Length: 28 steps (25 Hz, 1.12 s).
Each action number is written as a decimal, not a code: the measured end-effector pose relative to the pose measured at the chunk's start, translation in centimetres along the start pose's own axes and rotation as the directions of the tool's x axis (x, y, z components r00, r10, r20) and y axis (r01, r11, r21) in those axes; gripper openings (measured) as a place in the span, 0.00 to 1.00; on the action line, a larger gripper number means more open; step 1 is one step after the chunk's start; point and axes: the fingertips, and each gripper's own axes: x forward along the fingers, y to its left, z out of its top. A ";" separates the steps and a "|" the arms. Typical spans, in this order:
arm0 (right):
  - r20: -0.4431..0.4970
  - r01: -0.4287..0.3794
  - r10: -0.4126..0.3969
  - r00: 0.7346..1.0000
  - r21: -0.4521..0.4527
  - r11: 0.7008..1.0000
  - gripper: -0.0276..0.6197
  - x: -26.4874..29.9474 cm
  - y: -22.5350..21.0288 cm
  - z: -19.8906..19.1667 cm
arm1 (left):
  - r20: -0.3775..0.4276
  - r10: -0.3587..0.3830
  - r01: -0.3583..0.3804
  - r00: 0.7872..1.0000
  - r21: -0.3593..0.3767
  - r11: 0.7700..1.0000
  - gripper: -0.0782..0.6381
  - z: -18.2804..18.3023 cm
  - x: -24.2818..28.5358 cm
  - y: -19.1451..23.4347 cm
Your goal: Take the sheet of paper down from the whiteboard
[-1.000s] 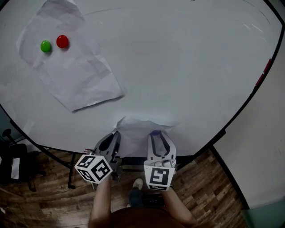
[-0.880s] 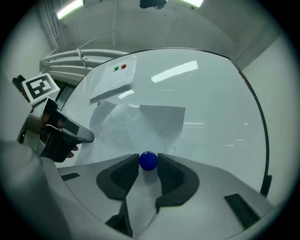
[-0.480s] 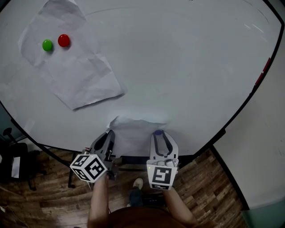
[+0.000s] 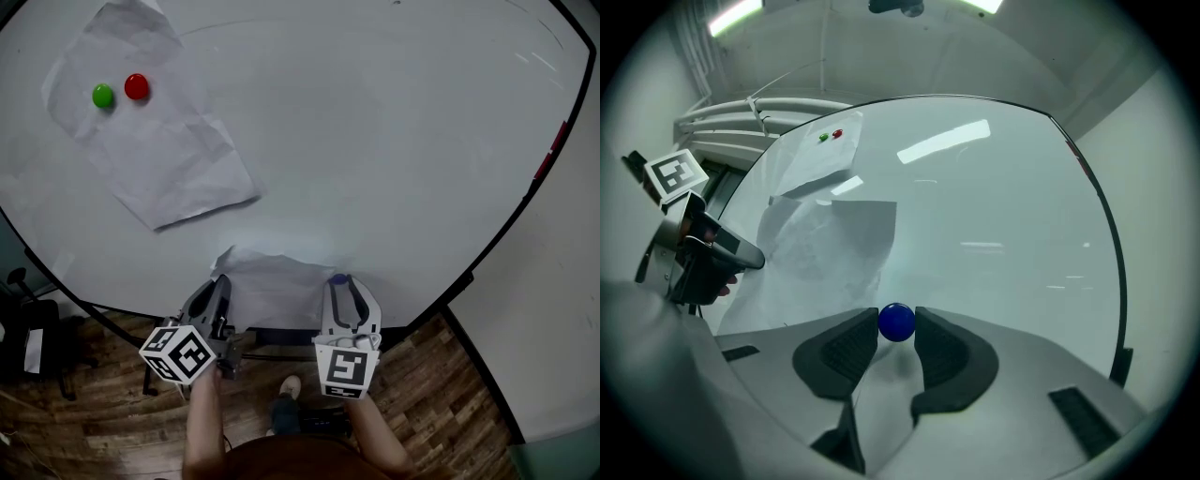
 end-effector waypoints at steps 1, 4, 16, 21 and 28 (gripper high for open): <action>-0.004 -0.002 0.002 1.000 0.008 1.000 0.25 0.0 -0.1 -0.1 | 0.001 0.002 -0.002 1.000 -0.002 1.000 0.14 0.0 -0.1 0.1; -0.015 0.002 -0.001 1.000 0.017 1.000 0.25 -0.3 -0.4 -0.4 | 0.005 0.012 -0.012 1.000 -0.013 1.000 0.14 0.1 -0.6 0.4; -0.032 0.023 -0.022 0.999 0.032 0.999 0.25 -0.8 -1.2 -1.2 | 0.021 0.027 -0.025 0.999 -0.061 0.998 0.14 0.4 -1.5 1.6; -0.036 0.029 -0.028 0.999 0.033 0.999 0.25 -0.7 -1.4 -1.3 | 0.025 0.028 -0.026 0.999 -0.066 0.997 0.14 0.5 -1.6 1.7; -0.041 0.018 -0.017 0.999 0.019 1.000 0.25 -0.5 -1.2 -1.4 | 0.025 0.026 -0.024 0.999 -0.074 0.997 0.14 0.5 -1.5 1.9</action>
